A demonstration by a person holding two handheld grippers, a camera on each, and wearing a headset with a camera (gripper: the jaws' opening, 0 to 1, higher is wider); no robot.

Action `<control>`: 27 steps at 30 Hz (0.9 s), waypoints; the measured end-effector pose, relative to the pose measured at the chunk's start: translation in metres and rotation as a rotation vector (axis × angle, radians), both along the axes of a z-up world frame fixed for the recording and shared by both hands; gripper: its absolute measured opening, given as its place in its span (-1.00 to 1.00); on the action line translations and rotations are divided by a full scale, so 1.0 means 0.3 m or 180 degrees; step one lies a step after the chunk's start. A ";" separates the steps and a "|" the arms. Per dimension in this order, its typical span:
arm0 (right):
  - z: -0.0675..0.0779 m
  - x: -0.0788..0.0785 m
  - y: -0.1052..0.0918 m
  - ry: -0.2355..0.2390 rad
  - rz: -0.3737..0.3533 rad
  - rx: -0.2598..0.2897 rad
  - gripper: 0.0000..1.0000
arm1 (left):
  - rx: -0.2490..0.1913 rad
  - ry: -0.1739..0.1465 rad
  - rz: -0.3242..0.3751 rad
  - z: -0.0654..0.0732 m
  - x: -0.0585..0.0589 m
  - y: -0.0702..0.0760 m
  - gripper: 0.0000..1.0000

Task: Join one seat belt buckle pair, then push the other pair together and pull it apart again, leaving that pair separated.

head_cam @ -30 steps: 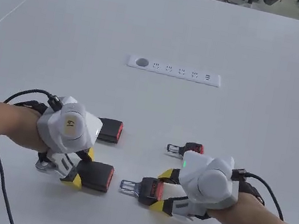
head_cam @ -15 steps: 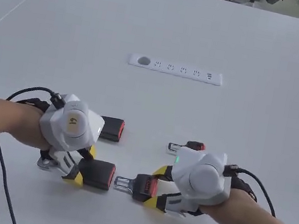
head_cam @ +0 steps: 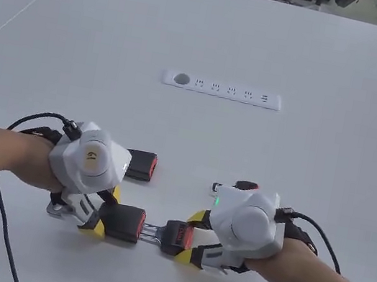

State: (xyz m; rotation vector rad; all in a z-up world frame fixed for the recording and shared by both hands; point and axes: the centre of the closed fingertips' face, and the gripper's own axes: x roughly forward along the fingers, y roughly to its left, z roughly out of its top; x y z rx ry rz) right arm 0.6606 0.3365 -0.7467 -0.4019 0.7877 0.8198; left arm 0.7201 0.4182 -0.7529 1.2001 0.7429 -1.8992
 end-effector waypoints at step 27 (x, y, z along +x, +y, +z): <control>0.002 0.038 0.025 -0.0050 0.0001 0.0019 -0.41 | -0.0076 0.0042 0.0014 0.000 0.001 -0.006 -0.38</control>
